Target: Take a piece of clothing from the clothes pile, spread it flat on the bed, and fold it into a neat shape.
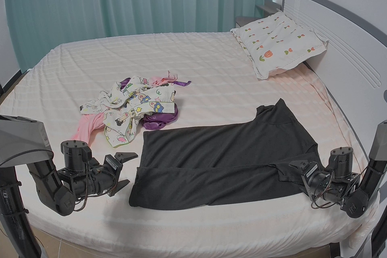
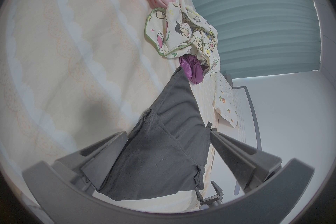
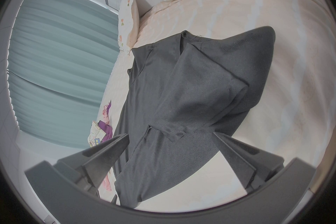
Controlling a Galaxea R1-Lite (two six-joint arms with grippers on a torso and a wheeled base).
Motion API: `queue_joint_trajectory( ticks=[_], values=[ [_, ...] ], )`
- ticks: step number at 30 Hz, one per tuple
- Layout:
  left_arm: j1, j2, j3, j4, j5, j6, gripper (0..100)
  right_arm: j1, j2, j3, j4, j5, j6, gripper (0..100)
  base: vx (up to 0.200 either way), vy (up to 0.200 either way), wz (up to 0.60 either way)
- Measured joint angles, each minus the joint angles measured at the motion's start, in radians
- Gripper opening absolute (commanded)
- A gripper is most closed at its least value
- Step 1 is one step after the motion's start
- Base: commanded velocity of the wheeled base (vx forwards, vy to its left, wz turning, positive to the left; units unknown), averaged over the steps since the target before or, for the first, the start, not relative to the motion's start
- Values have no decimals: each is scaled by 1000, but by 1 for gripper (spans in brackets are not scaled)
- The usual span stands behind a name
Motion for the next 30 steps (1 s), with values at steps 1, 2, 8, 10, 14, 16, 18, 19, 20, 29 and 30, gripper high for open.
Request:
queue_joint_trajectory(
  ticks=[1, 2, 8, 10, 14, 16, 18, 19, 20, 29, 30],
  values=[
    [0, 0, 0, 0, 0, 0, 100, 0, 2, 1, 0, 0, 0, 100, 0, 0, 0],
    [0, 0, -1, 0, 0, 0, 100, 0, 7, 1, -1, 0, 0, 100, 0, 0, 0],
    [-1, 0, 0, 0, 0, 0, 100, -4, 39, -4, -31, -9, 1, 100, 0, 0, 0],
    [-1, 0, 0, 0, 0, 0, 100, -6, 49, -4, -60, -11, 1, 100, 0, 0, 0],
    [-1, 0, 0, 0, 0, 0, 100, -16, 68, -5, -72, -13, 1, 100, 0, 0, 0],
    [0, 0, 0, 0, 1, 0, 100, -21, 75, -7, -74, -13, 1, 100, 0, 0, 0],
    [0, 0, 0, 0, 1, -1, 100, -25, 85, -10, -74, -14, 1, 100, 0, 0, 0],
    [0, 0, 0, 0, 1, -1, 100, -27, 88, -11, -74, -14, 3, 100, 0, 0, 0],
    [0, 0, 0, 0, 1, -1, 100, -29, 90, -13, -74, -15, 6, 100, 0, 0, 0],
    [-1, 0, 0, 0, 1, 0, 100, -36, 108, -34, -75, -18, 21, 0, 0, 0, 0],
    [-1, 0, 0, 0, 1, 0, 100, -35, 110, -35, -75, -18, 21, 0, 0, 0, 0]
  ],
)
